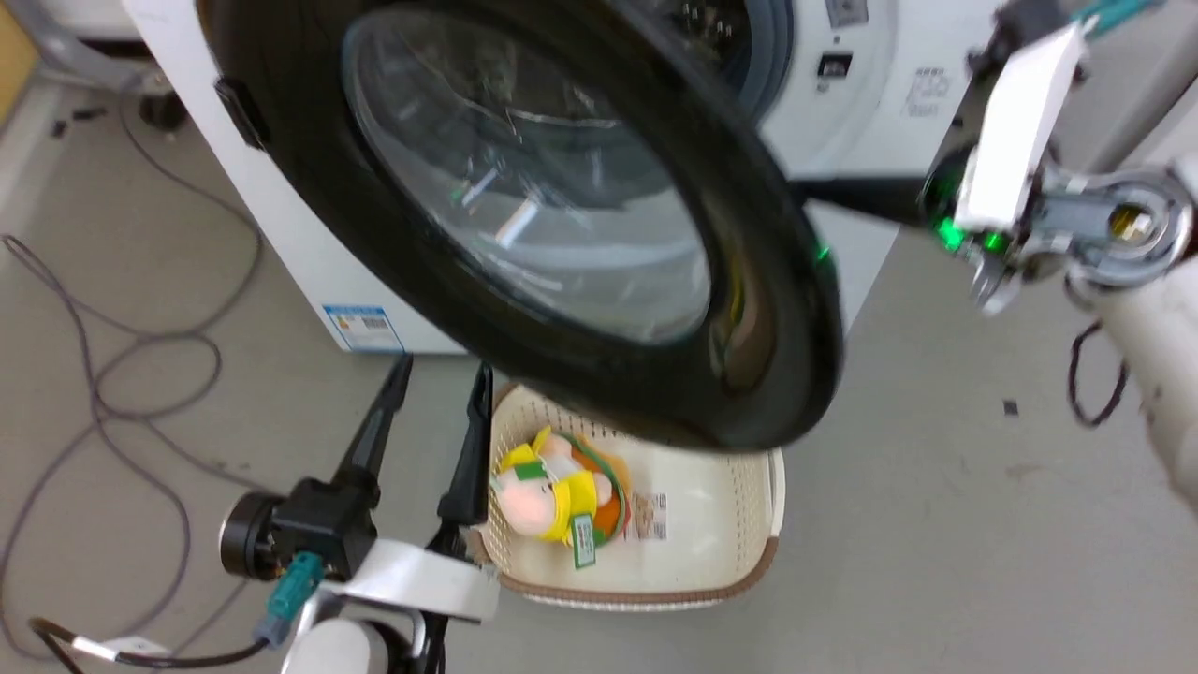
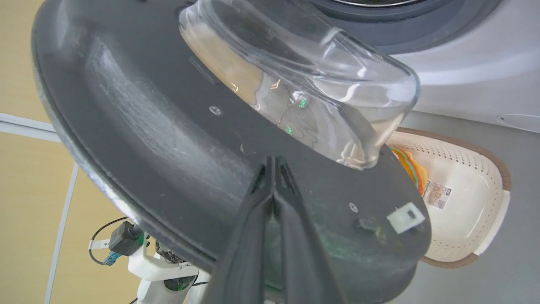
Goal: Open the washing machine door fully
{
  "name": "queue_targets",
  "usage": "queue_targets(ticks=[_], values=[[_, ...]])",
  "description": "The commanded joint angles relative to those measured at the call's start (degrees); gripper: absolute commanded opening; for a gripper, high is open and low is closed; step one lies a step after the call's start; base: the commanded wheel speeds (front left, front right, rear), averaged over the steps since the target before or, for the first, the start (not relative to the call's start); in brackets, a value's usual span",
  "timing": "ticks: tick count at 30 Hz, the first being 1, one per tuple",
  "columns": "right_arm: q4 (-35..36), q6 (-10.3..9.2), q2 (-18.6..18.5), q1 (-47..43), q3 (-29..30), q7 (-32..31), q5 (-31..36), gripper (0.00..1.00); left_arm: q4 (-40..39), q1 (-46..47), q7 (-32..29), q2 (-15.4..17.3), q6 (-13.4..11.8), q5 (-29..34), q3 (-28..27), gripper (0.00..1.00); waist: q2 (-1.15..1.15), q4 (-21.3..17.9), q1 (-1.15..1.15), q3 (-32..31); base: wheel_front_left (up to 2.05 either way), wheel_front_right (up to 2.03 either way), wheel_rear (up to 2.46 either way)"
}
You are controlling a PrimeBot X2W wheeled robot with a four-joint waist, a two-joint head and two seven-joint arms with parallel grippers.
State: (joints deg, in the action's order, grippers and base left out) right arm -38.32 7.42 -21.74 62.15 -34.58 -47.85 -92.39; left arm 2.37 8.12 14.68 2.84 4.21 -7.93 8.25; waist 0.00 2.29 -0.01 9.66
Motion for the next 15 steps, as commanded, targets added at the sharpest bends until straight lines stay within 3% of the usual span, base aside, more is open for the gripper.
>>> queue_targets(ticks=[1, 15], values=[[1.1, 0.07, 0.2, -2.2, -0.4, -0.4, -0.7, 0.00, 0.4, -1.1, 0.3, 0.2, 0.1, 0.6, -0.3, 1.00, 0.00, 0.3, 0.01, -1.7, 0.00, 0.00, 0.00], [10.6, 0.07, 1.6, -13.2, -2.8, 0.7, -4.2, 0.00, 3.4, -5.7, 0.3, 0.6, 0.8, 1.9, -0.9, 1.00, 0.00, 1.8, 0.01, -7.3, 0.00, 0.00, 0.00]])
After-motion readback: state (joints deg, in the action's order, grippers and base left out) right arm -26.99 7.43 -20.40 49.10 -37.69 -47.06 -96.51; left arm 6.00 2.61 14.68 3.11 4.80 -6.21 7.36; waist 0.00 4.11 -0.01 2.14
